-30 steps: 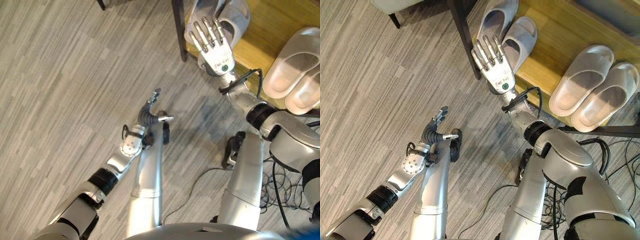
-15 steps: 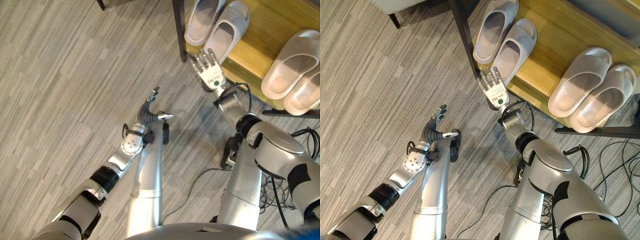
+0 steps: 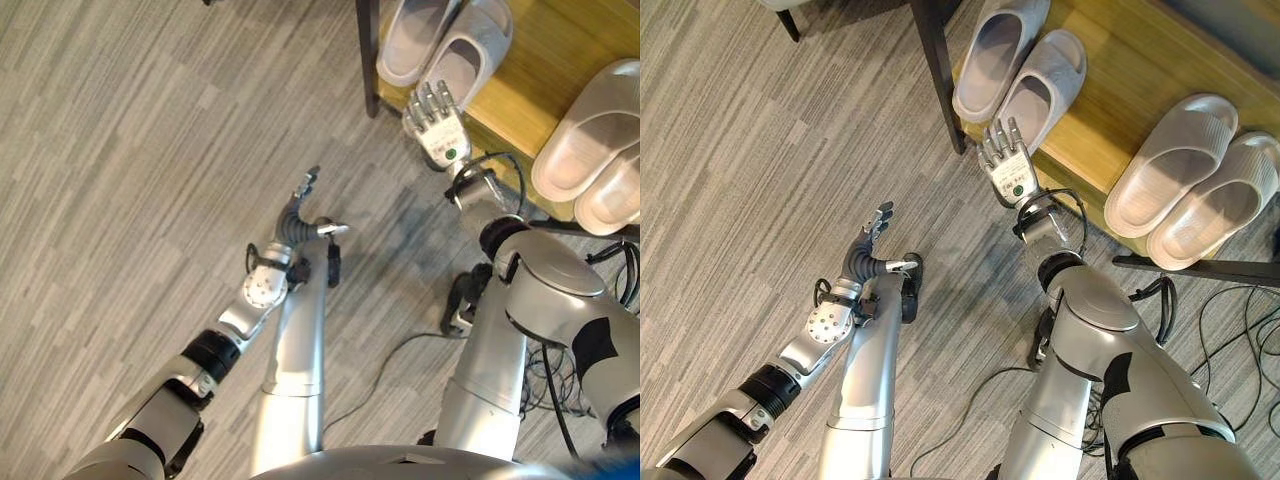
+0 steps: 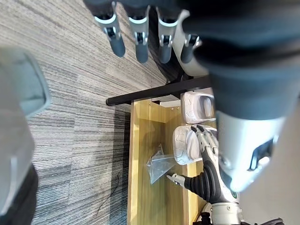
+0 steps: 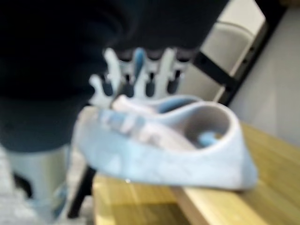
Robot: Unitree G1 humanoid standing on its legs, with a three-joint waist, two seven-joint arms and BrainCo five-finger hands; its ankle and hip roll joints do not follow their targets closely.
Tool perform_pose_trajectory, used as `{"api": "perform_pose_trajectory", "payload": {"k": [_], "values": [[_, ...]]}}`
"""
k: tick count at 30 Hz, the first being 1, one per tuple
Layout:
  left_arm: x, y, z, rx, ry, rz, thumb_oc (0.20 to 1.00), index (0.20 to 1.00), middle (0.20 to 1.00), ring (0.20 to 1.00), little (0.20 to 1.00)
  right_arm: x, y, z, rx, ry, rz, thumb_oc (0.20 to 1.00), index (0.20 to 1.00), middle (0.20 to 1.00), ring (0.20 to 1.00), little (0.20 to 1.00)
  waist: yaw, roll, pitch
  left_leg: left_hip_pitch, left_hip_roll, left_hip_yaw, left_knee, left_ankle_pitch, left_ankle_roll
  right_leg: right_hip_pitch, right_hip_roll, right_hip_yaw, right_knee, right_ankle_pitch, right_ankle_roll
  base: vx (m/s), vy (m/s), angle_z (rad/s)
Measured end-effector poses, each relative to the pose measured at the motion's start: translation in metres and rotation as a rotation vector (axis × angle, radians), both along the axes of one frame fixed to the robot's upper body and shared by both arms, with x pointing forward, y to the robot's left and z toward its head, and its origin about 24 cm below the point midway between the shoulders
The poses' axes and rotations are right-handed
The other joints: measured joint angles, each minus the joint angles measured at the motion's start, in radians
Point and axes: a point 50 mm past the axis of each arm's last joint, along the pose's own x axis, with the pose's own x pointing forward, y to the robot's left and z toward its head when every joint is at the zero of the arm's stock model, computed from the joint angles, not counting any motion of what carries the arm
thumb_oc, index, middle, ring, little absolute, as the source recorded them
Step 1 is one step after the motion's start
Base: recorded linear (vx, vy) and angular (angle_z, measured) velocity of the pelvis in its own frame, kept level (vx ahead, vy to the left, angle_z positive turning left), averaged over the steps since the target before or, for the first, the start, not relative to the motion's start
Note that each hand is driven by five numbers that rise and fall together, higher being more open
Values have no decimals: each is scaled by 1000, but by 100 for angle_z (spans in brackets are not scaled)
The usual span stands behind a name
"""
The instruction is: Arrange the slippers neatly on the shoe rack.
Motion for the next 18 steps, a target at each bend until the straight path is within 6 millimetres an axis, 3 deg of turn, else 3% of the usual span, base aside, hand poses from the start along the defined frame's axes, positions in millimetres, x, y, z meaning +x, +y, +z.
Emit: {"api": "perform_pose_trajectory", "payload": {"k": [5,12,18], "values": [[2,-5,1,3,-2,-11,1000,1000,1000,1000,1000,0,5,1,15,-3,19,1000,1000,1000,1000,1000,16,0,0,0,0,0,-5,1,-1,-4,0,0,0,-1,-2,7,6,0],[2,-5,1,-3,-5,-4,1000,1000,1000,1000,1000,-5,31,8,52,-52,201,1000,1000,1000,1000,1000,20,0,0,-1,0,1,-10,1,-1,-7,-1,1,-1,-3,-3,0,0,0],[2,-4,1,-2,-5,-3,1000,1000,1000,1000,1000,-10,40,-2,31,39,310,1000,1000,1000,1000,1000,16,-1,1,-2,-1,-1,3,0,-2,-5,0,0,12,-7,-6,11,-19,0]]}}
